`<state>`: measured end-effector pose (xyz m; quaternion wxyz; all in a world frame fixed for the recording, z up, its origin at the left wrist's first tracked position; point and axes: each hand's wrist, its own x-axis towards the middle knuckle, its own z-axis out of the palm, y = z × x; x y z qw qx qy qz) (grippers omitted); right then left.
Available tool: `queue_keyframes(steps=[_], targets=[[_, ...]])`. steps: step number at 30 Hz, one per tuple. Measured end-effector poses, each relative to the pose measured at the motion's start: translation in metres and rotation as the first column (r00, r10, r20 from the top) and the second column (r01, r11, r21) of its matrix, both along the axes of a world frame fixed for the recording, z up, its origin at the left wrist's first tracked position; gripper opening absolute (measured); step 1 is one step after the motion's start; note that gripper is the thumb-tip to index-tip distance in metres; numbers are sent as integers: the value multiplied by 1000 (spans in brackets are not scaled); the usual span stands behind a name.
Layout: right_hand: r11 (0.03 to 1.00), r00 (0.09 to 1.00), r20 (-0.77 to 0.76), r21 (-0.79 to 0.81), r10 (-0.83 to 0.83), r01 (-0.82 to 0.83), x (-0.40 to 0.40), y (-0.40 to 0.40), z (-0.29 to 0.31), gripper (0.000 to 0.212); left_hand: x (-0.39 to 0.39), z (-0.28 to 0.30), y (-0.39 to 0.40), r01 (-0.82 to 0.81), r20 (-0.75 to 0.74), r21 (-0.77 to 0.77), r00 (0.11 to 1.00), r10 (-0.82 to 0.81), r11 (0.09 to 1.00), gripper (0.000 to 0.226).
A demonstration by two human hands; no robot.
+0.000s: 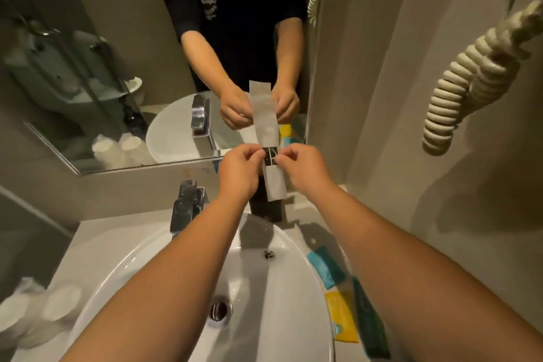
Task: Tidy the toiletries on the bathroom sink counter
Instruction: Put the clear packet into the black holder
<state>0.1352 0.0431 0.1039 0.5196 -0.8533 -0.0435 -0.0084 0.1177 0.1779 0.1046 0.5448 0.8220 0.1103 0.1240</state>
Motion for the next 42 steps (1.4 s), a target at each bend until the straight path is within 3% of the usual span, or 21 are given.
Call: queue_keyframes(steps=[3, 6, 12, 16, 23, 34, 42], targets=[[1000, 1000, 29, -25, -2, 3, 19, 16, -16, 11, 17, -16, 9, -39, 4, -6, 999, 39, 999, 14], [997, 999, 37, -76, -19, 22, 29, 23, -43, 7, 26, -41, 12, -69, -8, 96, 998, 70, 993, 15], [988, 997, -53, -149, -48, 40, 35, 23, -94, 11, 36, -80, 3, -88, -116, 209, 987, 114, 974, 18], [970, 994, -106, -243, 0, -26, 39, 23, -103, 18, 35, -99, 3, -107, -200, 242, 967, 157, 964, 22], [907, 993, -108, -421, -52, 2, 49, 30, -103, 19, 42, -108, 5, -139, -246, 262, 948, 205, 955, 22], [913, 995, -68, -406, -79, 44, 43, 31, -109, 20, 44, -110, 4, -129, -244, 296, 948, 206, 946, 23], [951, 994, -56, -301, -98, 77, 40, 21, -104, 26, 32, -105, 4, -104, -244, 387, 947, 210, 916, 24]])
